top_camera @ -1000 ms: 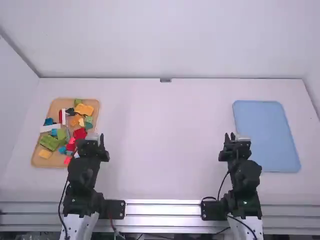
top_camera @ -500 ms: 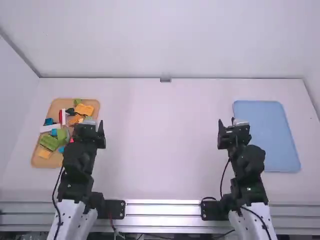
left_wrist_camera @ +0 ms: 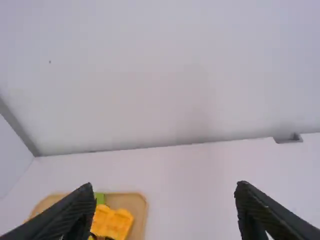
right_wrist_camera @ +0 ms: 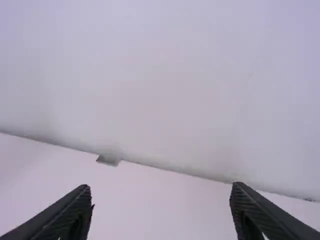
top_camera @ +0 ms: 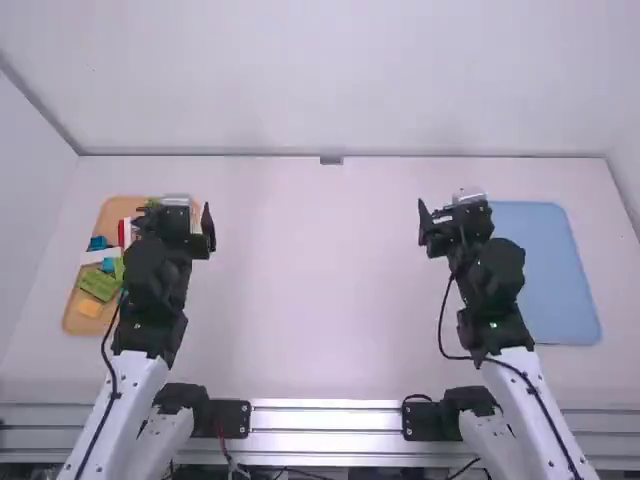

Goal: Assemble lego blocks to make yellow taxi

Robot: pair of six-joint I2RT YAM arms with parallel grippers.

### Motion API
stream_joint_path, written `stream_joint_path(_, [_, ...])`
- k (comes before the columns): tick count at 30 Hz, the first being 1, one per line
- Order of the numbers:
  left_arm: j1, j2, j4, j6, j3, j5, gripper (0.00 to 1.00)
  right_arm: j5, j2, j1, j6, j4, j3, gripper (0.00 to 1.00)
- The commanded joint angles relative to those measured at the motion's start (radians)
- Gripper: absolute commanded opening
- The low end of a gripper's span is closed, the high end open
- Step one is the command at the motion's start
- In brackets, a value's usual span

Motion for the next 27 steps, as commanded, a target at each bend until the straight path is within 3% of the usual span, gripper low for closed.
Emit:
stream_joint_path(1, [-0.010,0.040,0.022,-0.053,0.065,-0.087,0.78,-0.004,0.065,0.005,-0.008,0.028,0.067,0.78])
stream_joint_path(8, [-0.014,0.205,0.018,-0.056,0.215,-0.279,0.89,-0.012,0.233,0.033,-0.006,0.127,0.149,0.89])
stream_joint_path(18, [-0.017,0.531,-0.296,-0.074,0.598,-0.334,0.98,-0.019,0.345,0.063,-0.023,0.184,0.218,0.97])
stream_joint_path(27, [0.024,0.734,-0.523,-0.144,0.876,-0.327,0.99,-0.020,0.363,0.060,-0.024,0.171,0.230,0.98])
